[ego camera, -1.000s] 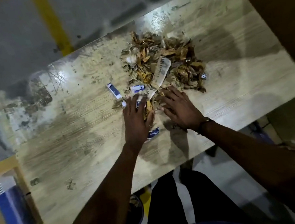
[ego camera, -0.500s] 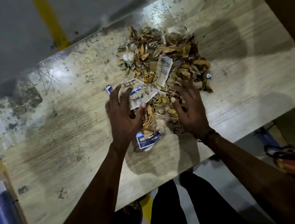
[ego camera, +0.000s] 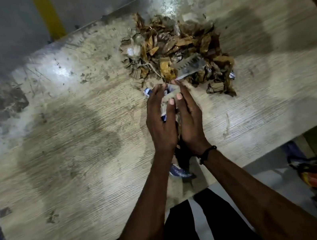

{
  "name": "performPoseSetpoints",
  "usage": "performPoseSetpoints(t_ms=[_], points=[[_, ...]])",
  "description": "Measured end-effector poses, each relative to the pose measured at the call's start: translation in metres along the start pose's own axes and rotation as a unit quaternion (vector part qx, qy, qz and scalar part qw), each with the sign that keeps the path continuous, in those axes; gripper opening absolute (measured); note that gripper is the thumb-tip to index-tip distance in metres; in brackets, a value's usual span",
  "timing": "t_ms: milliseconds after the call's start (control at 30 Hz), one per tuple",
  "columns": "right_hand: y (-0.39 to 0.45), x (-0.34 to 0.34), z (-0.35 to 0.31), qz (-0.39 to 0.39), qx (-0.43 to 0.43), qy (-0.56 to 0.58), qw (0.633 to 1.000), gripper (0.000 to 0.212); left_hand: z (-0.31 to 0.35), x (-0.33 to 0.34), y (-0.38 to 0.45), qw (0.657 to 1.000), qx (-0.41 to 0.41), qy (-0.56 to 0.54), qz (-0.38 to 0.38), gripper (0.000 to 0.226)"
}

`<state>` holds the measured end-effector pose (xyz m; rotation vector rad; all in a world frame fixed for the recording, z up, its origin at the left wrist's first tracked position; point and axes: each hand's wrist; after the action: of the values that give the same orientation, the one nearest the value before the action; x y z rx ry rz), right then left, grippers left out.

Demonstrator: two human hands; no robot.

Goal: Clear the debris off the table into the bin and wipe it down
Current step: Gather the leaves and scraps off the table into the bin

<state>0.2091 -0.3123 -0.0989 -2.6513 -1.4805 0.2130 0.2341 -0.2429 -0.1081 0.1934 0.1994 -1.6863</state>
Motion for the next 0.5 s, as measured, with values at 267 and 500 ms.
performPoseSetpoints(t_ms=[267,500], points=[[0.005,-0.001,-0.02,-0.009,0.139,0.138,0.981,0.03,0.025,0.008,-0.002,0.959,-0.186,-0.213,0.035,0.036],[-0.004,0.003,-0.062,-0.024,0.151,0.138,0.979,0.034,0.072,-0.011,-0.007,0.941,-0.202,-0.264,0.067,0.03]])
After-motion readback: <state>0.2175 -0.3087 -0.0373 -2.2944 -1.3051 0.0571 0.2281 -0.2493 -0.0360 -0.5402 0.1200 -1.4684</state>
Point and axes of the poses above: each hand's wrist, its own y-axis towards the middle knuckle, its own x-axis out of the palm, z = x × y, and after that the axes turned 1 degree about -x, right-handed
